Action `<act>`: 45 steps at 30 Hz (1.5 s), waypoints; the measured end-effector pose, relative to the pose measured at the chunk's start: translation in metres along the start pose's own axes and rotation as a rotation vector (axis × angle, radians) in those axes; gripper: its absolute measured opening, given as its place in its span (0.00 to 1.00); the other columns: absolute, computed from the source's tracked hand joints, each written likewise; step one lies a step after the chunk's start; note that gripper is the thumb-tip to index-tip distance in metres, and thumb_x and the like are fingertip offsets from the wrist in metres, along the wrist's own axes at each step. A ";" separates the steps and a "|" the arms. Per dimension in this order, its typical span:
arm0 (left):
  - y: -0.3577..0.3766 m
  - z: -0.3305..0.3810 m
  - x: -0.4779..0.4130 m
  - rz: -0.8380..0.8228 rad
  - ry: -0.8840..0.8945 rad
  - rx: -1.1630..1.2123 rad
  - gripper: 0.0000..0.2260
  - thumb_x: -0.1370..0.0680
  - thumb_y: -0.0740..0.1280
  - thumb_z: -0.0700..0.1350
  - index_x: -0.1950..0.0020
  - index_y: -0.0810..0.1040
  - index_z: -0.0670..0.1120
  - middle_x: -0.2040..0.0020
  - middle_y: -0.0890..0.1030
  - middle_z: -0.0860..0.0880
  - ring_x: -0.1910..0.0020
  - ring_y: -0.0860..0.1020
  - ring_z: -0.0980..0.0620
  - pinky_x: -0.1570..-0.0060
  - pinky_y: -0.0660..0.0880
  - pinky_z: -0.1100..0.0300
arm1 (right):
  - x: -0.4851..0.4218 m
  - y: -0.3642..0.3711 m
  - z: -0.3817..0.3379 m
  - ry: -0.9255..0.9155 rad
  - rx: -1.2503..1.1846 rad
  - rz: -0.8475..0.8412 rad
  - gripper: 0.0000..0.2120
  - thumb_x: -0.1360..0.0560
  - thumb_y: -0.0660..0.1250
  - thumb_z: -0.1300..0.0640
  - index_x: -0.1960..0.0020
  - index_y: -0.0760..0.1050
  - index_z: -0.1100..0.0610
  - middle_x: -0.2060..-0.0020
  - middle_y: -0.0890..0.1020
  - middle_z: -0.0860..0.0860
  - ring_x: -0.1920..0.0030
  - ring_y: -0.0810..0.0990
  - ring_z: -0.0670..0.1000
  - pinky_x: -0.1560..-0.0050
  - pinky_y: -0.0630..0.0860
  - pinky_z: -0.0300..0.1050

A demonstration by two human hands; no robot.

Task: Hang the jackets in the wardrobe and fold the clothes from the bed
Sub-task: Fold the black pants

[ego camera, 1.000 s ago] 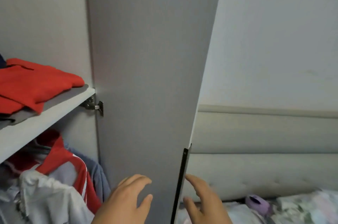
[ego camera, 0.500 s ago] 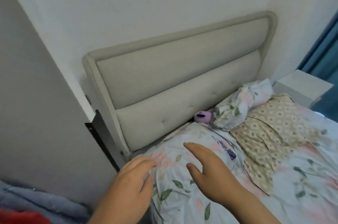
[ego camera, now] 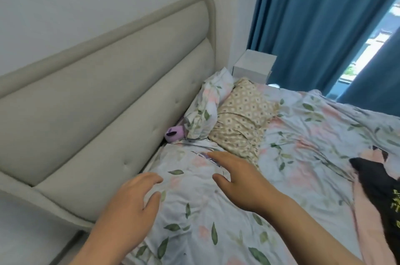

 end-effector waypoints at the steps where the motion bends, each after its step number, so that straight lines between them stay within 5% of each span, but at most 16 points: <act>1: 0.004 0.005 -0.010 -0.006 0.036 0.008 0.13 0.23 0.68 0.42 0.41 0.78 0.55 0.45 0.71 0.69 0.43 0.72 0.62 0.45 0.62 0.72 | 0.005 -0.005 0.006 0.048 -0.009 0.027 0.25 0.19 0.59 0.47 0.23 0.59 0.42 0.25 0.63 0.38 0.26 0.61 0.41 0.30 0.58 0.36; 6: 0.037 0.034 -0.051 -0.128 0.232 0.053 0.12 0.23 0.68 0.42 0.44 0.77 0.58 0.47 0.72 0.68 0.50 0.72 0.64 0.47 0.64 0.73 | 0.051 -0.027 0.033 0.316 -0.007 0.193 0.24 0.18 0.59 0.48 0.23 0.60 0.44 0.26 0.66 0.41 0.28 0.63 0.43 0.33 0.58 0.32; 11: 0.083 0.073 -0.069 -0.305 0.362 0.105 0.12 0.20 0.64 0.47 0.39 0.75 0.59 0.40 0.73 0.64 0.38 0.71 0.59 0.39 0.70 0.58 | 0.119 -0.032 0.044 0.520 0.007 0.294 0.25 0.18 0.58 0.46 0.23 0.57 0.42 0.25 0.62 0.37 0.27 0.58 0.39 0.37 0.51 0.27; 18: 0.149 0.144 -0.059 -0.567 0.583 0.047 0.11 0.19 0.61 0.51 0.37 0.72 0.62 0.39 0.71 0.63 0.43 0.68 0.63 0.44 0.66 0.63 | 0.224 -0.037 0.057 0.797 -0.028 0.464 0.25 0.18 0.59 0.47 0.23 0.57 0.43 0.25 0.62 0.39 0.26 0.60 0.41 0.30 0.57 0.35; 23: 0.194 0.205 -0.044 -0.665 0.729 0.003 0.13 0.18 0.61 0.49 0.34 0.73 0.57 0.33 0.72 0.60 0.34 0.70 0.58 0.38 0.68 0.60 | 0.295 -0.041 0.073 0.974 -0.077 0.599 0.26 0.19 0.60 0.49 0.23 0.58 0.45 0.26 0.64 0.40 0.28 0.64 0.42 0.33 0.59 0.33; 27: 0.234 0.250 -0.026 -0.697 0.818 -0.020 0.14 0.19 0.61 0.49 0.33 0.73 0.56 0.33 0.72 0.60 0.43 0.74 0.61 0.47 0.68 0.62 | 0.344 -0.038 0.096 1.049 -0.120 0.660 0.26 0.19 0.61 0.49 0.23 0.59 0.44 0.27 0.65 0.39 0.28 0.63 0.41 0.33 0.59 0.34; 32: 0.289 0.292 -0.010 -0.752 0.826 -0.098 0.17 0.18 0.60 0.51 0.29 0.69 0.57 0.30 0.70 0.59 0.33 0.70 0.58 0.40 0.69 0.61 | 0.391 -0.033 0.152 1.095 -0.187 0.665 0.26 0.19 0.60 0.49 0.22 0.58 0.45 0.26 0.64 0.40 0.27 0.62 0.43 0.32 0.59 0.34; 37: 0.344 0.327 0.003 -0.779 0.775 -0.178 0.17 0.18 0.60 0.51 0.29 0.69 0.57 0.29 0.70 0.60 0.32 0.69 0.59 0.37 0.69 0.61 | 0.426 -0.037 0.225 1.077 -0.274 0.663 0.25 0.19 0.60 0.49 0.24 0.59 0.43 0.28 0.66 0.40 0.29 0.64 0.43 0.37 0.59 0.32; 45: 0.420 0.398 0.031 -0.763 0.718 -0.258 0.17 0.18 0.61 0.51 0.29 0.70 0.55 0.30 0.71 0.58 0.32 0.69 0.58 0.36 0.68 0.61 | 0.497 -0.052 0.314 1.081 -0.355 0.605 0.26 0.19 0.60 0.49 0.23 0.58 0.46 0.26 0.65 0.44 0.28 0.66 0.47 0.32 0.64 0.40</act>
Point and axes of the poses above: each hand's wrist, its own x-axis away from the middle knuckle, its own y-axis out of the palm, z = x × y, the point moved 3 cm from there along -x, towards the middle knuckle
